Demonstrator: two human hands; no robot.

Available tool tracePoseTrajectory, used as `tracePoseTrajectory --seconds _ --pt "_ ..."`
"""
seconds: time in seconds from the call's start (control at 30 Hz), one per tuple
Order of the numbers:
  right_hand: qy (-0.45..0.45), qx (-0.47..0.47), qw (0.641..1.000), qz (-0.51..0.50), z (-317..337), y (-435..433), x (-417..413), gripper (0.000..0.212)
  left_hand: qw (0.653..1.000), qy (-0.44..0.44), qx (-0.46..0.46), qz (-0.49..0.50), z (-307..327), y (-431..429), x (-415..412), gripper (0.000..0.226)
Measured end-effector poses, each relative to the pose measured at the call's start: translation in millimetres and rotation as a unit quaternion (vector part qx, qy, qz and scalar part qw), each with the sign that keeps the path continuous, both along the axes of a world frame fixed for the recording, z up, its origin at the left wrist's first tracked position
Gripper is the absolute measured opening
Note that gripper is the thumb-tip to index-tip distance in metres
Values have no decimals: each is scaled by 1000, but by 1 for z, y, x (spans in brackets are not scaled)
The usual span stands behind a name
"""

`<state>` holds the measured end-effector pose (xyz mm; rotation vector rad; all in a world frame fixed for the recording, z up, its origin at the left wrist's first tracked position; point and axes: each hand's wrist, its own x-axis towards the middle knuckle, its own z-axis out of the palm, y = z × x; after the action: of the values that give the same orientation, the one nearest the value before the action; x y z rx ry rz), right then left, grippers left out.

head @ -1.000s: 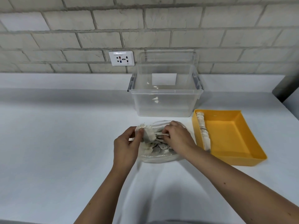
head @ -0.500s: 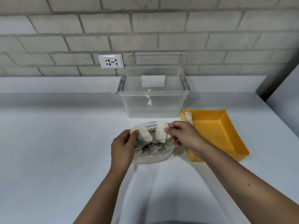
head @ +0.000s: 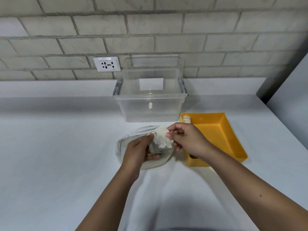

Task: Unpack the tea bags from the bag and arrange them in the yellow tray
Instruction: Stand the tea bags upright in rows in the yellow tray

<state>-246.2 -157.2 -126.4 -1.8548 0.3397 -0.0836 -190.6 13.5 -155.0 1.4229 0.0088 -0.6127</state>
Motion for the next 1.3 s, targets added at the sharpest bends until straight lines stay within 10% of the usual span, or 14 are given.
tracePoseTrajectory --seconds 0.2,0.7,1.0,1.3 --pt "-66 -83 994 12 -2 7 -2 28 999 -36 10 -1 7 1 -3 22" --pt "-105 -180 974 -89 15 -48 -15 8 999 -24 -4 -25 20 -36 4 13" --pt "109 -141 984 -7 -28 -92 -38 10 999 -37 34 -2 3 -44 -5 14" --pt "132 -114 985 -18 -52 -87 -23 15 999 -22 41 -5 -4 -48 -5 17"
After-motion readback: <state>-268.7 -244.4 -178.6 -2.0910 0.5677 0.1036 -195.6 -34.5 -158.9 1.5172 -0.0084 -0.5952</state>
